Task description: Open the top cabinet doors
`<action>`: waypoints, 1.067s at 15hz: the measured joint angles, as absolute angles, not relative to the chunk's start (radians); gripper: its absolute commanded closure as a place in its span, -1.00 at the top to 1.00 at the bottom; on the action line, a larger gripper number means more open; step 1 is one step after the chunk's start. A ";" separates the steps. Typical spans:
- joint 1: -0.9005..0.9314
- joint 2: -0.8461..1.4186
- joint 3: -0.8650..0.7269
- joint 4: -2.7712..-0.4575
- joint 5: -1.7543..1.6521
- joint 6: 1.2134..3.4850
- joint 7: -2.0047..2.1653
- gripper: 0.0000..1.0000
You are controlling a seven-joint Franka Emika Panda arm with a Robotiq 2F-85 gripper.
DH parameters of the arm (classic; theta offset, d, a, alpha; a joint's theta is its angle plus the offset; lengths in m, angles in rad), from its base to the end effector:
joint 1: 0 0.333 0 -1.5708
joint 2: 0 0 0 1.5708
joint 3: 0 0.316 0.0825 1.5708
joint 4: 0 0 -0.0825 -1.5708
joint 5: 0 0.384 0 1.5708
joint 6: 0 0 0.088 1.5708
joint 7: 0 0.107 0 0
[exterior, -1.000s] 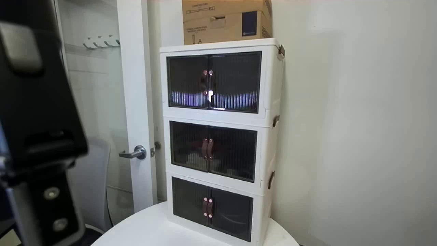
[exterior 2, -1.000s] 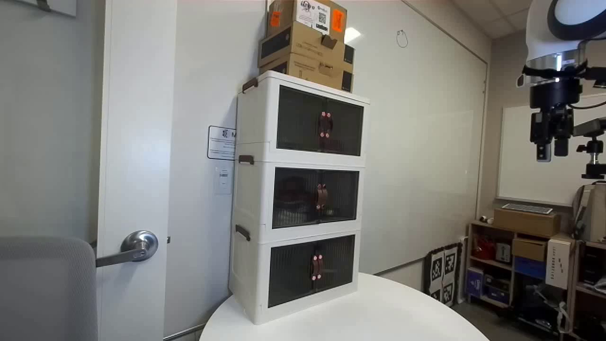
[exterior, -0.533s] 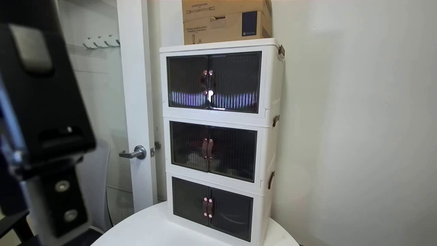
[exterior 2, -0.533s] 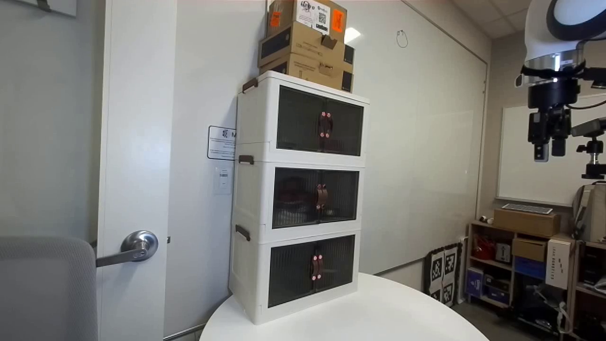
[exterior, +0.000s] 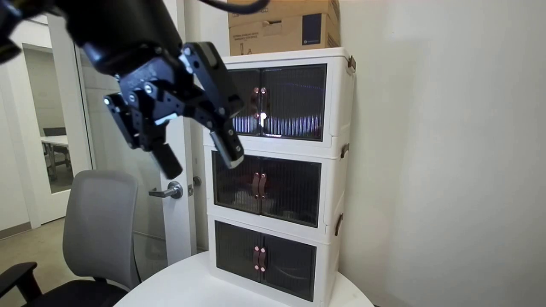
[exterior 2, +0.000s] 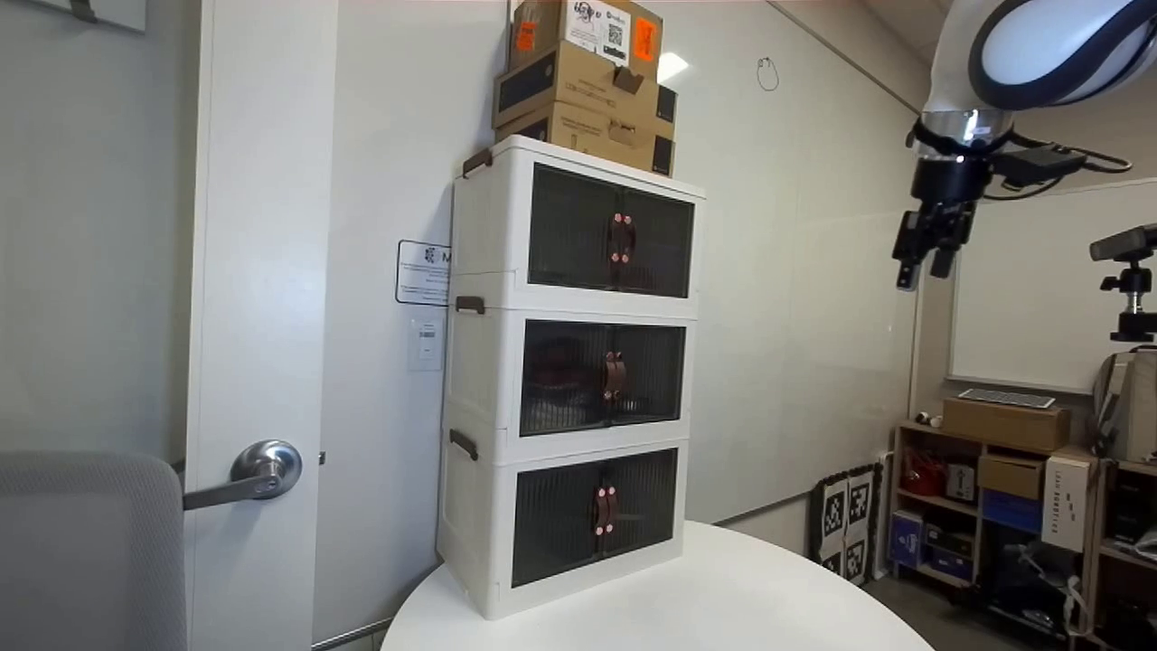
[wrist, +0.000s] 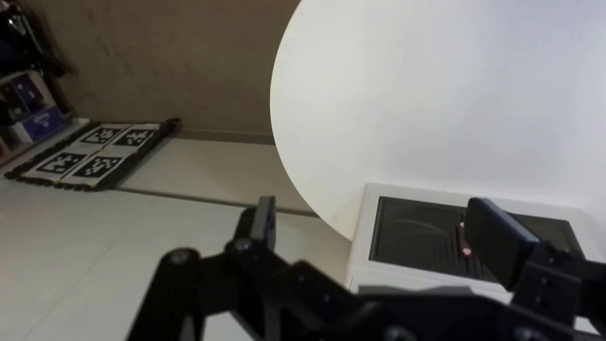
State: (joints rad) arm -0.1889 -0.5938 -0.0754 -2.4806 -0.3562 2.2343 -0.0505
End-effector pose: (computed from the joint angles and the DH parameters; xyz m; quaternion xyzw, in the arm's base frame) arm 0.3849 -0.1183 0.5302 0.9757 -0.0181 0.1489 0.1600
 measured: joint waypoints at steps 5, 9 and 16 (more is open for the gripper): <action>-0.202 -0.465 -0.016 -2.409 -0.388 2.531 0.087 1.00; -0.269 -0.390 0.059 -2.383 -0.472 2.800 0.260 1.00; -0.565 -0.305 0.299 -2.305 -0.712 3.161 0.647 1.00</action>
